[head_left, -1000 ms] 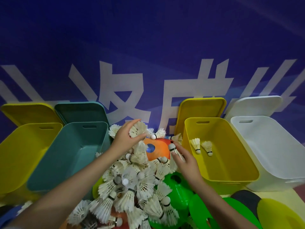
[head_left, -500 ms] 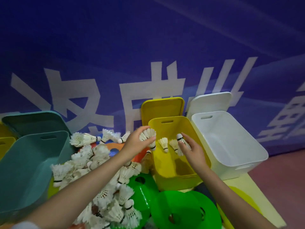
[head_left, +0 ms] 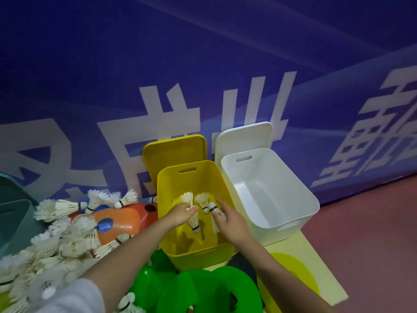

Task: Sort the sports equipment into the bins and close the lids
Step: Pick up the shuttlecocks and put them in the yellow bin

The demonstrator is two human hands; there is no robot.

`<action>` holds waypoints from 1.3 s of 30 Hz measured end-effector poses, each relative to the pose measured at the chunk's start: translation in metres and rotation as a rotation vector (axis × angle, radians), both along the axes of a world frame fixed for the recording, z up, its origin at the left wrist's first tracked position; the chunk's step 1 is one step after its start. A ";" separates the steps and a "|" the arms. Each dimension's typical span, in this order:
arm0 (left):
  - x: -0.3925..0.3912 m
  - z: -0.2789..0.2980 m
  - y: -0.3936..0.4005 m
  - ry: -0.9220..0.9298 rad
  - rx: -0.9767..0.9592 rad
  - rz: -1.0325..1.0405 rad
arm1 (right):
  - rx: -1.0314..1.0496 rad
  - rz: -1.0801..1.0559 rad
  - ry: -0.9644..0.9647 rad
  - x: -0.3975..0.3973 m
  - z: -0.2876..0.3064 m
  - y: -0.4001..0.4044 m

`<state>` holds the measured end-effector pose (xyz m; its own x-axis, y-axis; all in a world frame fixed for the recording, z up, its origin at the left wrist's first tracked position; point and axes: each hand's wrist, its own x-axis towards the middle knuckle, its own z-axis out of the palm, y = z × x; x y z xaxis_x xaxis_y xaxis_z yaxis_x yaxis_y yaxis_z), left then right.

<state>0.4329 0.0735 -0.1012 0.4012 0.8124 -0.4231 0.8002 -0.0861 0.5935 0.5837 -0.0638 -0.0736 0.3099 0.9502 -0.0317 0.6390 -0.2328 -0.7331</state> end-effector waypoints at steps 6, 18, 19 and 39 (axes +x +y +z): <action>0.014 -0.033 0.014 0.136 0.030 -0.059 | -0.061 0.010 -0.267 0.002 -0.009 0.004; 0.016 -0.073 0.036 0.353 0.037 -0.110 | -0.092 0.063 -0.462 -0.005 -0.028 0.014; 0.015 -0.070 0.036 0.342 0.060 -0.084 | -0.098 0.066 -0.463 -0.005 -0.027 0.014; -0.052 -0.006 0.013 -0.240 0.429 0.344 | -0.443 0.002 0.054 -0.027 -0.106 0.130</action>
<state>0.3812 0.0862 -0.1068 0.1284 0.9909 0.0408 0.6727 -0.1172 0.7306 0.5567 0.0661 -0.1798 0.2948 0.8420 -0.4519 0.6037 -0.5307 -0.5949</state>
